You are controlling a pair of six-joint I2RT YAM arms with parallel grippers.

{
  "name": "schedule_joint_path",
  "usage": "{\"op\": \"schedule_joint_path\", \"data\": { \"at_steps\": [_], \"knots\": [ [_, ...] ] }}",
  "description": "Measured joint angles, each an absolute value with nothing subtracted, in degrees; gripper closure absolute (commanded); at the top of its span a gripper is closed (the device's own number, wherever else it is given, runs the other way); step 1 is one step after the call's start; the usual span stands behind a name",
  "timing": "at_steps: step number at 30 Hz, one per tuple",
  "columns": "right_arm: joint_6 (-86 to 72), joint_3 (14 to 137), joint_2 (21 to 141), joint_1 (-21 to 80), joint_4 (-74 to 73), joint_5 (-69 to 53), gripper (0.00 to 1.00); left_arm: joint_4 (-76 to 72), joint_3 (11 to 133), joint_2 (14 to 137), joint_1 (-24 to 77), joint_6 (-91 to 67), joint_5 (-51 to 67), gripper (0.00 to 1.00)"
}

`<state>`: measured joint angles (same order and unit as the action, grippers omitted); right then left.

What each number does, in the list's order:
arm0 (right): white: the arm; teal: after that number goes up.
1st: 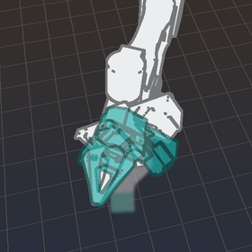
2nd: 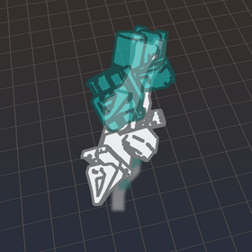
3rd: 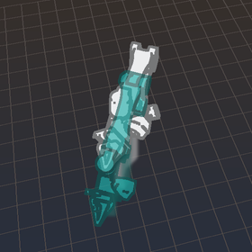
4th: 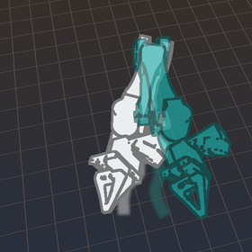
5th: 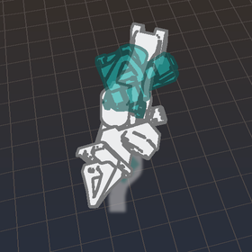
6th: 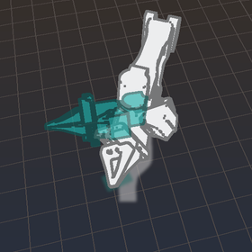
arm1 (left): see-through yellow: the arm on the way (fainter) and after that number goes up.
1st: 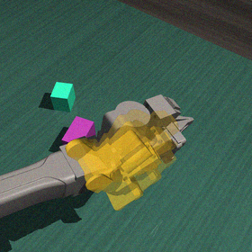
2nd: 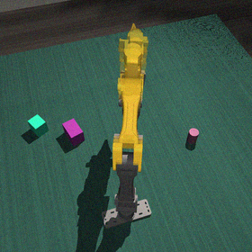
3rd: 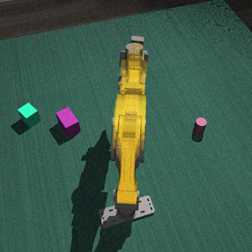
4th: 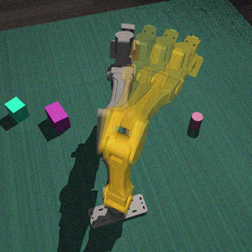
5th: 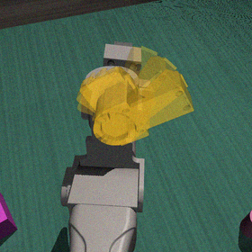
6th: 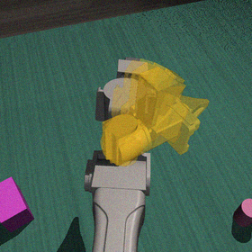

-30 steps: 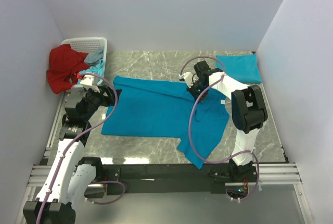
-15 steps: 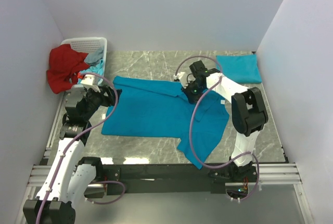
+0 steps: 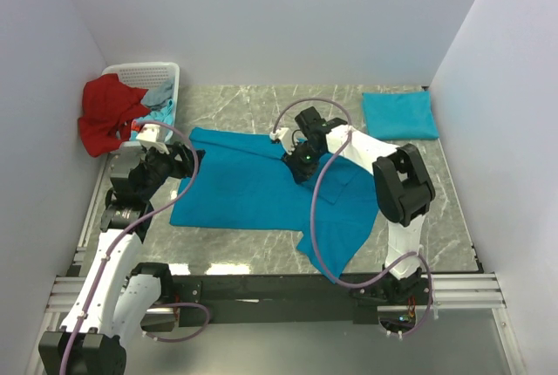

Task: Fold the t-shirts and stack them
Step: Fold the tshirt

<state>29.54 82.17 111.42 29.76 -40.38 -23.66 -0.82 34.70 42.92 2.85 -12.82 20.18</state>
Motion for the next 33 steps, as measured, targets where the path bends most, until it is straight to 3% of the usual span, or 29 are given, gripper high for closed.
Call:
{"op": "schedule_joint_path", "data": {
  "at_steps": [2,8,14,19,22,25,28,33],
  "knots": [
    [28.58,83.48,112.97,29.89,-40.47,-23.55,0.5,-0.75,34.7,43.03,2.87,-12.82,20.18,0.25],
    [26.63,84.09,113.6,28.75,-40.01,-22.35,0.49,-0.56,34.7,43.05,2.87,-12.82,20.18,0.24],
    [25.39,83.55,109.54,17.96,-38.72,-26.15,0.53,-0.54,34.7,43.4,2.87,-12.82,20.27,0.25],
    [23.62,82.3,107.83,7.01,-35.35,-25.74,0.63,-0.89,34.7,43.75,2.87,-13.45,20.08,0.21],
    [22.11,81.95,108.29,4.01,-34.68,-25.61,0.65,-3.4,34.57,46.74,2.87,-16.99,18.55,0.28],
    [21.28,81.91,108.42,2.68,-34.33,-26.28,0.65,-3.05,37.76,56.62,2.81,-22.72,17.5,0.53],
    [20.78,81.58,108.4,2.35,-33.69,-27.07,0.65,3.7,50.33,74.19,3.68,-26.35,14.57,0.47],
    [20.36,81.1,108.31,2.31,-33.76,-28.69,0.65,13.85,74.61,99.5,8.91,-30.0,-0.25,0.4]
  ]
}}
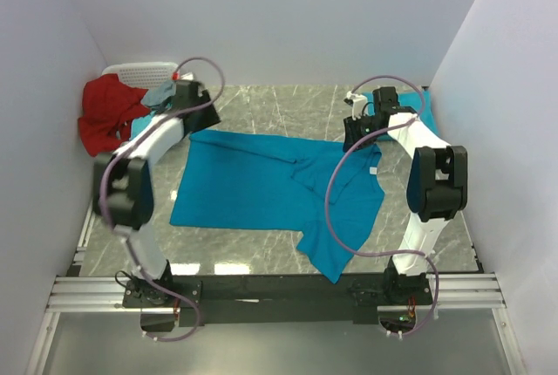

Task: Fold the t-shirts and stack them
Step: Fold the tshirt

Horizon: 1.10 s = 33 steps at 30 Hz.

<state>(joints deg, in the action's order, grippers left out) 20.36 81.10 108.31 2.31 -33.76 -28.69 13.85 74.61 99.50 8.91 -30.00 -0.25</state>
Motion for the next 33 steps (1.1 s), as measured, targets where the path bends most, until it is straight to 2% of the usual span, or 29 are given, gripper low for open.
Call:
{"op": "schedule_joint_path", "data": {
  "at_steps": [5,9,11,13,25,33],
  "knots": [
    [20.32,80.88,107.35,2.31,-33.78,-29.91,0.64,26.35,95.11,118.3,12.84,-34.68,-16.56,0.51],
    [20.34,80.88,106.3,2.26,-33.85,-30.79,0.64,35.27,106.21,129.25,13.43,-36.91,-26.59,0.52],
    [20.36,80.88,106.06,2.22,-33.87,-31.14,0.65,38.2,108.22,131.72,13.1,-37.06,-29.74,0.44],
    [20.36,80.88,105.97,2.2,-33.87,-31.22,0.64,40.58,109.6,133.01,12.67,-37.12,-32.05,0.41],
    [20.36,80.88,105.97,1.78,-33.93,-31.59,0.64,43.11,113.03,133.8,9.89,-35.73,-35.29,0.44],
    [20.36,80.88,105.97,1.67,-33.98,-31.62,0.65,42.54,113.19,134.02,9.93,-33.61,-34.35,0.38]
  ]
}}
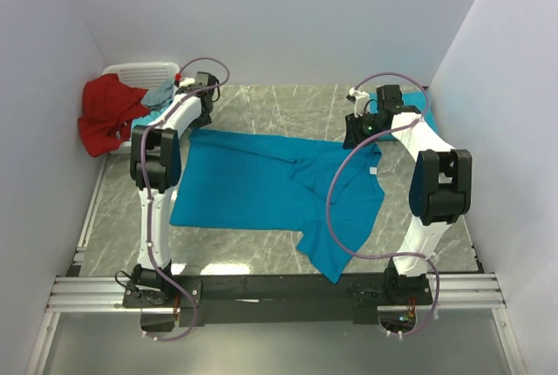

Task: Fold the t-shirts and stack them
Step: Fold the tshirt

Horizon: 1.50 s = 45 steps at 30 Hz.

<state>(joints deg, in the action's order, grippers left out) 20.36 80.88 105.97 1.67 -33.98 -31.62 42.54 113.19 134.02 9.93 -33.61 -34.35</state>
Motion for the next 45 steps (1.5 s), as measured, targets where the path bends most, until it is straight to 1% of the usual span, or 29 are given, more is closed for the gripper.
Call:
{"op": "schedule_joint_path", "data": {
  "at_steps": [3,15,16,18,22,31,45],
  "knots": [
    [20.38,80.88,105.97,1.65,-34.02,-31.68,0.64,42.46,113.95,134.91,9.93,-32.75,-33.54,0.39],
    [20.4,80.88,105.97,1.65,-34.33,-32.47,0.64,41.65,114.65,136.59,9.96,-32.08,-32.99,0.59],
    [20.4,80.88,105.97,1.65,-34.35,-32.47,0.65,41.63,114.65,136.59,9.96,-32.03,-33.15,0.64],
    [20.43,80.88,105.97,1.63,-34.35,-32.47,0.64,41.6,114.65,136.59,9.96,-31.75,-33.63,0.67],
    [20.45,80.88,105.97,1.61,-34.41,-32.47,0.65,41.36,114.43,136.55,10.13,-30.85,-34.96,0.77],
    [20.6,80.88,105.97,1.61,-35.11,-32.58,0.65,40.71,110.41,133.34,10.9,-30.65,-36.1,0.85],
    [20.64,80.88,105.97,1.61,-35.22,-32.67,0.65,36.71,98.65,123.11,11.16,-30.63,-34.74,0.9]
  ]
}}
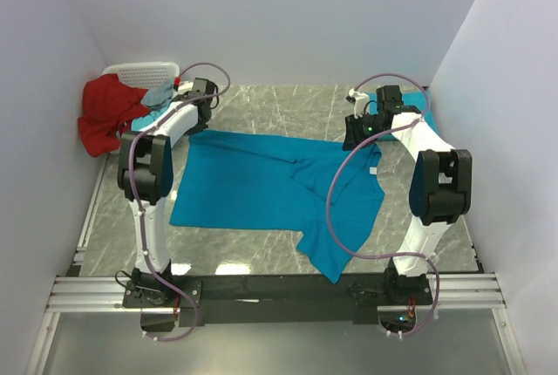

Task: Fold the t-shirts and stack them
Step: Fold the tshirt

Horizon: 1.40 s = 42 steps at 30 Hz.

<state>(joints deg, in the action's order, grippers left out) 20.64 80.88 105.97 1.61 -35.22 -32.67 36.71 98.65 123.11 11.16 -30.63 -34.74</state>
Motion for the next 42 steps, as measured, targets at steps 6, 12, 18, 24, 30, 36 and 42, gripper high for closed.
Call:
{"op": "schedule_joint_path", "data": {
  "at_steps": [6,12,18,24,30,36,42],
  "knots": [
    [20.64,80.88,105.97,1.61,-35.22,-32.8,0.65,33.91,91.02,119.52,11.33,-30.0,-34.11,0.84],
    [20.67,80.88,105.97,1.61,-35.27,-33.08,0.65,33.54,90.43,119.52,10.94,-28.16,-33.28,0.46],
    [20.8,80.88,105.97,1.61,-35.33,-33.15,0.65,33.74,95.77,120.95,10.07,-27.29,-32.58,0.51],
    [20.91,80.88,105.97,1.61,-35.51,-33.15,0.65,33.5,100.36,124.05,9.43,-25.61,-30.85,0.58],
    [20.91,80.88,105.97,1.61,-35.62,-33.12,0.65,33.89,100.66,126.21,9.19,-24.67,-28.73,0.6],
    [20.91,80.88,105.97,1.61,-35.62,-33.15,0.65,33.98,100.79,127.35,8.84,-24.18,-27.62,0.63],
    [20.95,80.88,105.97,1.58,-35.64,-33.41,0.65,34.22,100.95,128.22,8.43,-24.03,-27.16,0.76]
  ]
}}
